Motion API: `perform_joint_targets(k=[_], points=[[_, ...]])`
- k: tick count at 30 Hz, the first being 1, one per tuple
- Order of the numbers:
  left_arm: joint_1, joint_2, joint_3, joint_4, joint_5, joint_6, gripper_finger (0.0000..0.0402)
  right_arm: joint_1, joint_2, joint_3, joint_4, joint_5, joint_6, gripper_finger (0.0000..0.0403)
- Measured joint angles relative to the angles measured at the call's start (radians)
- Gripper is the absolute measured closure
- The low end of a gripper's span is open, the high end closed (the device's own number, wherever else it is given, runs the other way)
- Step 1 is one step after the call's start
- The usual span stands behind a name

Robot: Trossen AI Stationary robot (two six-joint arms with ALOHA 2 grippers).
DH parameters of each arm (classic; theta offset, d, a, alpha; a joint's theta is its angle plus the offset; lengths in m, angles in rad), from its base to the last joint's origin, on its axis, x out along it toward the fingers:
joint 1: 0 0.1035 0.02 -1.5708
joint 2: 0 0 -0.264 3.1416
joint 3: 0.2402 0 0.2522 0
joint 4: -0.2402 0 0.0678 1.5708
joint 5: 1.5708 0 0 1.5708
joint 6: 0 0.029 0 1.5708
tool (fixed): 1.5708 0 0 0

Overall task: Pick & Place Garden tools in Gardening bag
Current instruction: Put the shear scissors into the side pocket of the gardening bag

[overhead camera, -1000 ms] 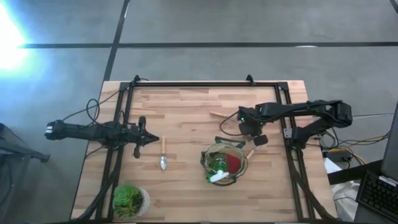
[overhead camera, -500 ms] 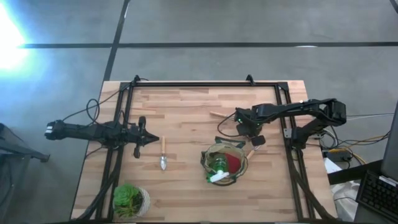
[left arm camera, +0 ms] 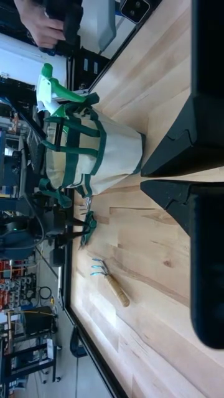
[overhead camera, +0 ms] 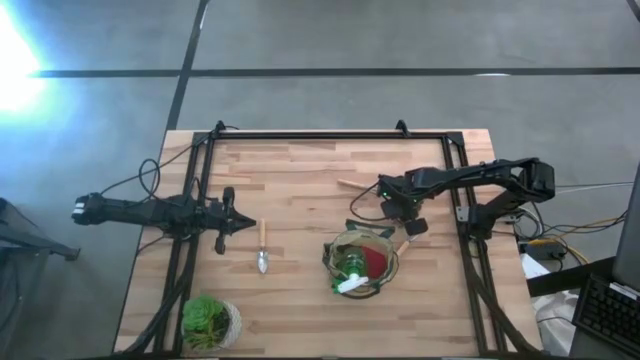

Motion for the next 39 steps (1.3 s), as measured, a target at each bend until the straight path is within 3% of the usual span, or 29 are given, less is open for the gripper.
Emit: perform_joint_targets(k=[22,39], points=[[0.0,0.0,0.0,0.0,0.0,0.0,0.0378,-0.001,-0.002,-0.065,0.085,0.002,0.012,0.0313],[0.0,0.0,0.0,0.0,0.0,0.0,0.0378,0.0,-0.001,-0.062,0.084,-0.003,0.008,0.0385]])
